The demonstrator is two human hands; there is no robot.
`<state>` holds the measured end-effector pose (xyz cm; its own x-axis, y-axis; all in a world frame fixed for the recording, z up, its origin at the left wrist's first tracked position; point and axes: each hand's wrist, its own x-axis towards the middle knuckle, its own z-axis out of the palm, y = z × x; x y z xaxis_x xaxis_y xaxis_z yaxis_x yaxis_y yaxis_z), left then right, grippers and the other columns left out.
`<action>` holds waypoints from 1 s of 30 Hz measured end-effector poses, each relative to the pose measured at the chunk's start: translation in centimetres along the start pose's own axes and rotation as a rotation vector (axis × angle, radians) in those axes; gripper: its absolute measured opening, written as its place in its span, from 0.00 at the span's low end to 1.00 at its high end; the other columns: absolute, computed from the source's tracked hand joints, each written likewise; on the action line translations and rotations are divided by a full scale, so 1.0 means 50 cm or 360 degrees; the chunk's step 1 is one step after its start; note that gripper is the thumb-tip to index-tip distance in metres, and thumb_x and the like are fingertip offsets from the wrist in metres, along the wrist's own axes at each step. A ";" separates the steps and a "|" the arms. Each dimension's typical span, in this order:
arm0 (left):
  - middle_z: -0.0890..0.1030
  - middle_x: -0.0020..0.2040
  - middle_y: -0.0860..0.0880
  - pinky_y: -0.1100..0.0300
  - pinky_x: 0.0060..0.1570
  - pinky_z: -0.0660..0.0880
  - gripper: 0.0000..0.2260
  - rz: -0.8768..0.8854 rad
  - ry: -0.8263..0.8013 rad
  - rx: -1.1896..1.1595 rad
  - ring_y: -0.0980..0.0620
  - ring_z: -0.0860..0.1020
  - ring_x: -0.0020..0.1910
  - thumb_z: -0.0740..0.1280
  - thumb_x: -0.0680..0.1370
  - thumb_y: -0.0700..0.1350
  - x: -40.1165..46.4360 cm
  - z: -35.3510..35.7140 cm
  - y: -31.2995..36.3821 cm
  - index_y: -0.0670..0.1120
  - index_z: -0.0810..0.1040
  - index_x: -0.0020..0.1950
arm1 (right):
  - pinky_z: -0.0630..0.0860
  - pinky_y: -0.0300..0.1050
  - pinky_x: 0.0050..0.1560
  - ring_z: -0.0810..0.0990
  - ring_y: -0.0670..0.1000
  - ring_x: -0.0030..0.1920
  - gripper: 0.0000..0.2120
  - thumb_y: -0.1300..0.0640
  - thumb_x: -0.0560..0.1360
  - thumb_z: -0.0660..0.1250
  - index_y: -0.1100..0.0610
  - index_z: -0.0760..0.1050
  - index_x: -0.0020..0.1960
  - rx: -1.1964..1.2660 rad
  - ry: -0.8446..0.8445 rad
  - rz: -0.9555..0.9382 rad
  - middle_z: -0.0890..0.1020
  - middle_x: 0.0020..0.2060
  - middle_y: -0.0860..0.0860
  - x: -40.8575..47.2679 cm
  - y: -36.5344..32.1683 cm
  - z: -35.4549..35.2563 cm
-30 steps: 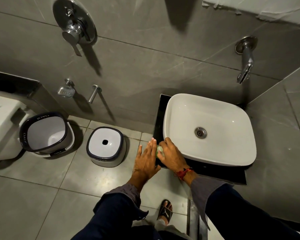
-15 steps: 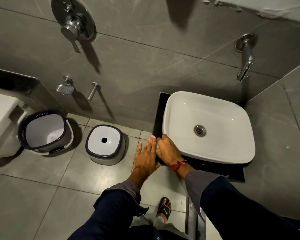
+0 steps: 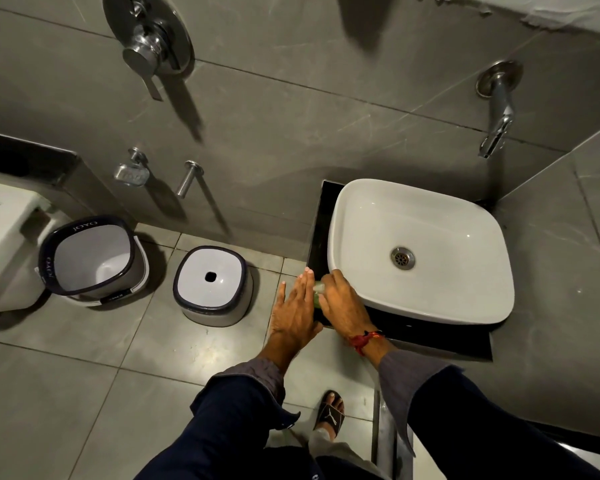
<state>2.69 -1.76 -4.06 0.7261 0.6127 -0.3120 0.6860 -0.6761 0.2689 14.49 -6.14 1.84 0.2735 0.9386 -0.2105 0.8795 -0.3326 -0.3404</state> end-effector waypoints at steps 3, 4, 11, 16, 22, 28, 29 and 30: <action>0.39 0.83 0.42 0.40 0.80 0.47 0.45 -0.0001 -0.0027 0.0022 0.45 0.42 0.82 0.62 0.81 0.61 0.002 -0.003 0.002 0.41 0.38 0.82 | 0.80 0.50 0.55 0.81 0.60 0.55 0.17 0.52 0.82 0.61 0.65 0.72 0.63 -0.0111 0.0041 0.0140 0.78 0.58 0.61 0.007 -0.008 -0.003; 0.39 0.83 0.43 0.40 0.80 0.47 0.44 0.0000 -0.0021 0.0039 0.45 0.42 0.82 0.62 0.81 0.61 0.002 -0.003 0.002 0.41 0.37 0.82 | 0.80 0.48 0.54 0.81 0.58 0.55 0.19 0.49 0.82 0.61 0.64 0.73 0.63 -0.0122 0.0072 0.0171 0.79 0.58 0.61 0.006 -0.011 -0.002; 0.39 0.83 0.43 0.40 0.80 0.47 0.45 -0.0012 -0.0007 0.0031 0.45 0.44 0.83 0.63 0.80 0.62 0.001 -0.006 0.005 0.41 0.37 0.82 | 0.79 0.49 0.53 0.80 0.59 0.52 0.13 0.57 0.80 0.63 0.65 0.73 0.60 -0.0057 0.0055 0.0091 0.78 0.55 0.61 0.001 0.000 0.011; 0.38 0.83 0.43 0.40 0.80 0.47 0.44 -0.0001 -0.0041 0.0083 0.45 0.42 0.82 0.62 0.81 0.62 -0.001 -0.008 0.006 0.42 0.37 0.82 | 0.81 0.48 0.49 0.83 0.57 0.50 0.19 0.47 0.82 0.61 0.64 0.76 0.59 -0.0137 0.0088 0.0296 0.81 0.53 0.60 0.009 -0.015 0.009; 0.39 0.83 0.43 0.41 0.80 0.46 0.43 -0.0018 -0.0024 0.0016 0.46 0.42 0.83 0.58 0.82 0.64 -0.003 -0.014 0.011 0.42 0.36 0.82 | 0.80 0.48 0.49 0.81 0.58 0.48 0.16 0.52 0.78 0.66 0.64 0.76 0.58 0.0167 0.0222 0.0402 0.80 0.52 0.60 -0.002 -0.025 0.020; 0.39 0.83 0.43 0.40 0.80 0.46 0.43 -0.0028 -0.0041 0.0032 0.46 0.41 0.82 0.59 0.82 0.63 -0.004 -0.015 0.015 0.42 0.37 0.82 | 0.80 0.50 0.49 0.82 0.59 0.49 0.16 0.52 0.80 0.65 0.66 0.76 0.57 0.0131 0.0188 0.0373 0.82 0.51 0.62 0.002 -0.014 0.024; 0.39 0.83 0.43 0.40 0.80 0.46 0.43 -0.0024 -0.0047 0.0037 0.46 0.41 0.82 0.58 0.82 0.63 -0.004 -0.015 0.015 0.42 0.37 0.82 | 0.81 0.49 0.48 0.83 0.58 0.48 0.17 0.50 0.80 0.65 0.65 0.77 0.56 0.0136 0.0202 0.0403 0.82 0.50 0.61 0.001 -0.016 0.023; 0.39 0.83 0.43 0.40 0.80 0.46 0.43 -0.0017 -0.0050 0.0044 0.46 0.41 0.82 0.58 0.82 0.64 -0.004 -0.016 0.015 0.42 0.37 0.82 | 0.81 0.48 0.47 0.83 0.58 0.47 0.18 0.49 0.80 0.64 0.64 0.77 0.56 0.0140 0.0216 0.0433 0.83 0.50 0.61 0.000 -0.019 0.023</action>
<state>3.10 -2.06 -3.07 0.7167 0.6069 -0.3435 0.6918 -0.6809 0.2404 13.23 -5.91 1.09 0.5490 0.8156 -0.1826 0.7314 -0.5745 -0.3674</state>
